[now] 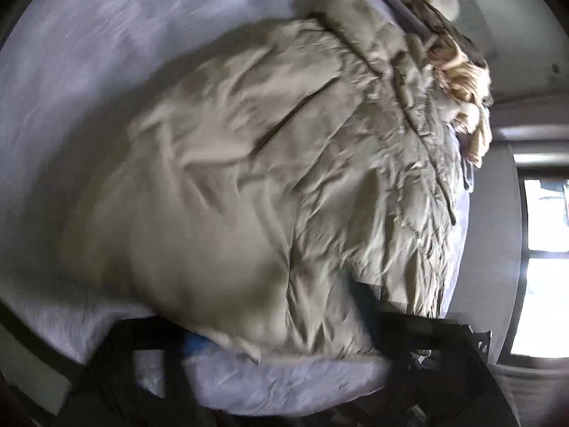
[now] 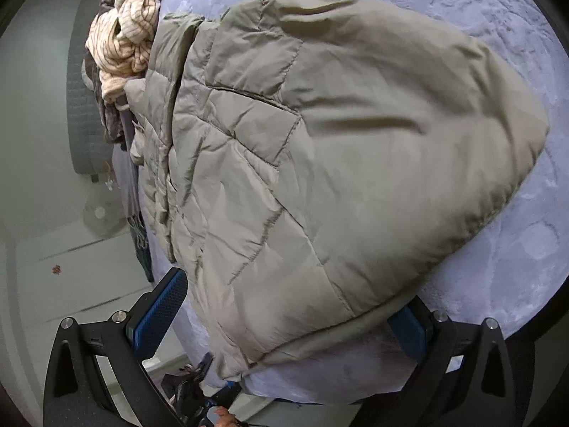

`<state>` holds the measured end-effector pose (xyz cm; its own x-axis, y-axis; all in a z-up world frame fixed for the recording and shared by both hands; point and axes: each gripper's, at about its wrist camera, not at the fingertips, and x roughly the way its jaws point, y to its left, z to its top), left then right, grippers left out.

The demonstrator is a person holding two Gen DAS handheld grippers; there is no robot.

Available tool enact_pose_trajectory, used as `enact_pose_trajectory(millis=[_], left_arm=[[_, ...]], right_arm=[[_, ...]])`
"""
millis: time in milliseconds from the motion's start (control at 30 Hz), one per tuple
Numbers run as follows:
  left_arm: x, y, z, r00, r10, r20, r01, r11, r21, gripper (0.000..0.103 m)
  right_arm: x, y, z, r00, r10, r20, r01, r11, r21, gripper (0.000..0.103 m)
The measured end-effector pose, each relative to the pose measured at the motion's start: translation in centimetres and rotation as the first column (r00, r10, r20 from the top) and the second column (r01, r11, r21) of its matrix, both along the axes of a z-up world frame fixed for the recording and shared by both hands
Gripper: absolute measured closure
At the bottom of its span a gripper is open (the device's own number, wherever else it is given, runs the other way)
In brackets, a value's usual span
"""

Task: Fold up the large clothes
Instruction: 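Carry the gripped hem over the coat body toward the collar with both tools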

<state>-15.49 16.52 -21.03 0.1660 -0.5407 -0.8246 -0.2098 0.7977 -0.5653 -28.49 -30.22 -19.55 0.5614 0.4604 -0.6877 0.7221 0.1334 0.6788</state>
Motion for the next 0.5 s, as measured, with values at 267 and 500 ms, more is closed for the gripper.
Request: enact_pose_trajectory(millis=[267, 500], left_arm=[[1.7, -0.8, 4.4, 0.983, -0.111, 0.145, 0.102, 0.993, 0.067, 0.088], [2.8, 0.0, 7.8, 0.964, -0.159, 0.212, 0.143, 0.986, 0.091, 0.088]], right_arm=[[-0.5, -0.3, 1.0, 0.998, -0.035, -0.058, 0.033, 0.998, -0.046, 0.092], [0.9, -0.5, 4.9, 0.997, 0.074, -0.017, -0.076, 0.978, -0.194, 0.095]])
